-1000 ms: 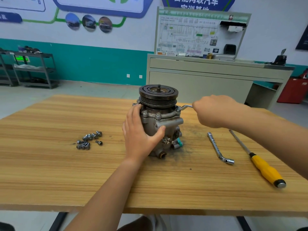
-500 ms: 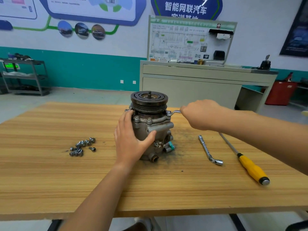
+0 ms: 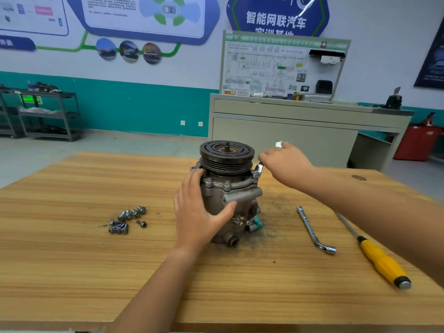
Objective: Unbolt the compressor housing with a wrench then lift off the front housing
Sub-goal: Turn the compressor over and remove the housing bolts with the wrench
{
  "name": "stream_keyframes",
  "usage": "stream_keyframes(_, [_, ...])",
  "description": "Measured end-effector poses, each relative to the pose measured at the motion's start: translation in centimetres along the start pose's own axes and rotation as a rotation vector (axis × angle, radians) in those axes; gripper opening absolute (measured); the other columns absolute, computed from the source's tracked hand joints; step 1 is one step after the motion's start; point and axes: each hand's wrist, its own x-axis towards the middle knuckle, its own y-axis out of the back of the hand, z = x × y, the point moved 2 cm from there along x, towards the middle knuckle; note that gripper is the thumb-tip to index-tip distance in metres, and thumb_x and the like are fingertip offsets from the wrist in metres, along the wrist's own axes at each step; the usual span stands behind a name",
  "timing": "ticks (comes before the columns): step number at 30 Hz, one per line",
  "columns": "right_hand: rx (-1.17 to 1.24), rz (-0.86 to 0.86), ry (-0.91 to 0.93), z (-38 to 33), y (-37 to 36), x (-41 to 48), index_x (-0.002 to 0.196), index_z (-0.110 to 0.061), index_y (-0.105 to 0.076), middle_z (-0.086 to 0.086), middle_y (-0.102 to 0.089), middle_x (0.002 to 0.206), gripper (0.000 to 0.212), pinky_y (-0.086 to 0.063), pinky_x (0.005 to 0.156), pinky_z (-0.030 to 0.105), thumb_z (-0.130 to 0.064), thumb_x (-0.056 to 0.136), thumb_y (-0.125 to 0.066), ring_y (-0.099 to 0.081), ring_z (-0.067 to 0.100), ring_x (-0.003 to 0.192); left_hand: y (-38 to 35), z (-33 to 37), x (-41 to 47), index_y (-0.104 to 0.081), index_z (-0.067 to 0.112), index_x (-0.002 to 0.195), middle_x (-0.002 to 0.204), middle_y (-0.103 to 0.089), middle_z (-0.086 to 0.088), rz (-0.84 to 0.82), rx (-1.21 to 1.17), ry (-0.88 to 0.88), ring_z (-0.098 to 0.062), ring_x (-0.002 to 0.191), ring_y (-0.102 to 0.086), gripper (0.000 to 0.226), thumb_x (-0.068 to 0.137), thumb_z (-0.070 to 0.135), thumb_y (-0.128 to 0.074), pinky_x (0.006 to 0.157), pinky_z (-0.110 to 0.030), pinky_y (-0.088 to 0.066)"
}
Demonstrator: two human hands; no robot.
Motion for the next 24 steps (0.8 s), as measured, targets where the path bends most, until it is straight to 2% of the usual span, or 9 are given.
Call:
stream_keyframes(3, [0.056,0.123,0.032,-0.4,-0.5,1.2,0.126,-0.011,-0.045,0.008,-0.052,0.129,0.032,-0.027,0.105,0.036,-0.008,0.095,-0.041,-0.046,0.023,0.122,-0.1,-0.1,0.0,-0.035,0.015,0.137,0.139,-0.04,0.0,0.008,-0.006,-0.005,-0.016,0.126,-0.038,0.087,0.066,0.06,-0.059,0.103,-0.051,-0.036])
stream_keyframes(5, [0.128,0.179,-0.021,0.1,-0.4,0.9,0.127,-0.012,-0.045,0.009,-0.053,0.129,0.032,-0.029,0.101,0.034,-0.008,0.096,-0.039,-0.047,0.024,0.12,-0.1,-0.1,-0.1,-0.035,0.015,0.138,0.139,-0.04,0.0,0.008,-0.009,-0.011,-0.016,0.126,-0.038,0.087,0.067,0.059,-0.059,0.103,-0.051,-0.036])
stream_keyframes(8, [0.518,0.34,-0.313,1.3,0.1,-1.5,0.121,-0.01,-0.048,0.01,-0.063,0.095,0.026,-0.041,0.072,0.037,-0.014,0.099,-0.035,-0.058,0.029,0.086,-0.2,-0.3,-0.1,-0.033,0.017,0.139,0.14,-0.039,0.001,0.008,-0.015,-0.007,-0.015,0.128,-0.036,0.088,0.067,0.06,-0.059,0.104,-0.051,-0.035])
stream_keyframes(10, [0.677,0.368,-0.395,1.0,0.1,-3.7,0.119,-0.009,-0.046,0.005,-0.056,0.074,0.026,-0.043,0.058,0.035,-0.021,0.1,-0.033,-0.057,0.027,0.068,-0.2,-0.4,-0.1,-0.032,0.019,0.139,0.14,-0.038,0.002,0.006,-0.024,-0.008,-0.015,0.127,-0.036,0.087,0.067,0.06,-0.059,0.103,-0.051,-0.036])
stream_keyframes(12, [0.616,0.29,-0.327,0.2,-0.1,-5.8,0.118,-0.012,-0.046,0.002,-0.051,0.067,0.025,-0.043,0.053,0.034,-0.022,0.099,-0.033,-0.054,0.025,0.06,-0.2,-0.5,-0.1,-0.033,0.019,0.138,0.14,-0.039,0.002,0.002,-0.035,-0.016,-0.016,0.127,-0.037,0.086,0.067,0.059,-0.06,0.102,-0.052,-0.036])
stream_keyframes(15, [0.509,0.163,-0.271,-0.4,-0.3,-7.9,0.12,-0.018,-0.044,0.001,-0.051,0.07,0.024,-0.043,0.054,0.033,-0.023,0.099,-0.034,-0.054,0.025,0.064,0.2,-0.4,-0.3,-0.033,0.027,0.137,0.14,-0.039,0.006,0.008,-0.092,-0.009,-0.014,0.127,-0.038,0.08,0.068,0.056,-0.06,0.102,-0.053,-0.035])
stream_keyframes(19, [0.397,0.022,-0.254,-0.7,-0.4,-8.3,0.125,-0.021,-0.039,-0.001,-0.047,0.071,0.03,-0.033,0.049,0.03,-0.015,0.096,-0.038,-0.051,0.024,0.068,0.8,-0.2,-0.8,-0.019,0.046,0.136,0.142,-0.025,0.026,-0.038,-0.134,-0.044,-0.001,0.133,-0.025,0.076,0.07,0.055,-0.056,0.107,-0.056,-0.027])
stream_keyframes(22, [0.342,-0.012,-0.25,-0.5,0.3,-7.4,0.128,-0.021,-0.038,-0.001,-0.047,0.073,0.036,-0.039,0.052,0.031,-0.01,0.094,-0.039,-0.052,0.023,0.07,1.2,-0.9,-0.9,-0.016,0.041,0.139,0.15,-0.02,0.02,-0.099,-0.073,-0.061,0.001,0.135,-0.019,0.081,0.07,0.057,-0.054,0.108,-0.06,-0.023])
stream_keyframes(24, [0.269,-0.031,-0.203,-0.6,1.2,-6.8,0.127,-0.019,-0.037,-0.002,-0.039,0.065,0.04,-0.032,0.046,0.028,-0.003,0.09,-0.041,-0.045,0.02,0.065,1.2,-1.1,-1.1,-0.018,0.038,0.14,0.153,-0.018,0.017,-0.084,-0.078,-0.085,0.0,0.137,-0.019,0.081,0.071,0.055,-0.055,0.11,-0.057,-0.024])
